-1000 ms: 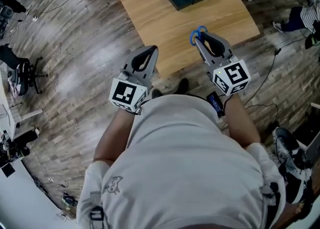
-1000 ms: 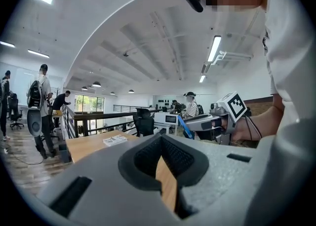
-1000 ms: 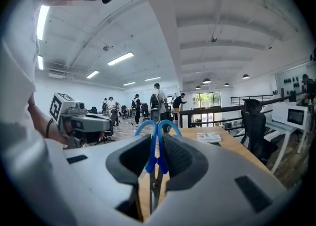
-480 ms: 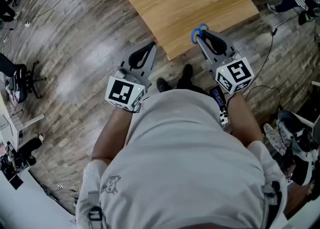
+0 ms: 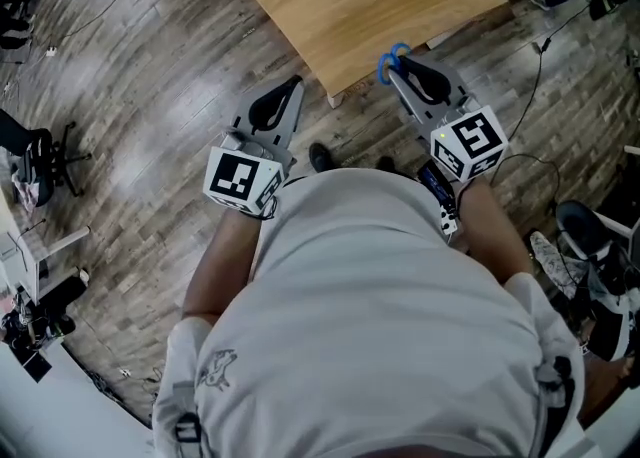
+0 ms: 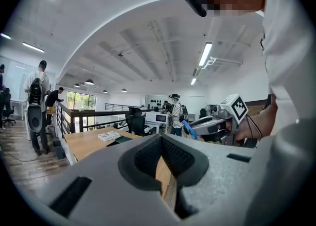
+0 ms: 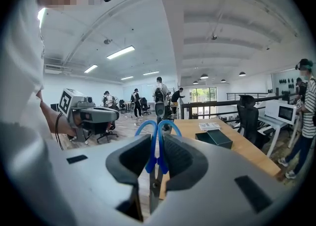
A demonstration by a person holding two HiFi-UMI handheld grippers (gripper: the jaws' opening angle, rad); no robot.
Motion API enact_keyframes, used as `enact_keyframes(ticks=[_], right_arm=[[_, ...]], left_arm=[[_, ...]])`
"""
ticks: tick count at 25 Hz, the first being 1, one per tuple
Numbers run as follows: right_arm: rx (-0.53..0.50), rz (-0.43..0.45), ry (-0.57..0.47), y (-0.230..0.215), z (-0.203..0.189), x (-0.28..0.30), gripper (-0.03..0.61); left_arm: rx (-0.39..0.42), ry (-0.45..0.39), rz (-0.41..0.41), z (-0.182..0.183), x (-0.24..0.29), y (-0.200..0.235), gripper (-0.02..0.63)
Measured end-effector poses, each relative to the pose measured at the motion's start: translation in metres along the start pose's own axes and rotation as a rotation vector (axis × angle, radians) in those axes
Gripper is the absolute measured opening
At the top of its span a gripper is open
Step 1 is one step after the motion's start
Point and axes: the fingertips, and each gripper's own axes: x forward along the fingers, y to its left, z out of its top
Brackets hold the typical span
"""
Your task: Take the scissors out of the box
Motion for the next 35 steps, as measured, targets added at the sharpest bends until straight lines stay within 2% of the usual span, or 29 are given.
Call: enact_keyframes(ticks=[20,35], right_arm=[[-0.054,0.087,0.009,-0.028,-0.048,-0.136,0.092],[-0.088,0.117,-0.033,-0.029,-0.059,-0.181,0.092]], left_arm=[[-0.008,-0.01,0.05,-0.007,0.038,-0.138,0.005],[-0.012,-0.005,0.079,-0.011,0.047,-0.178,0.005]])
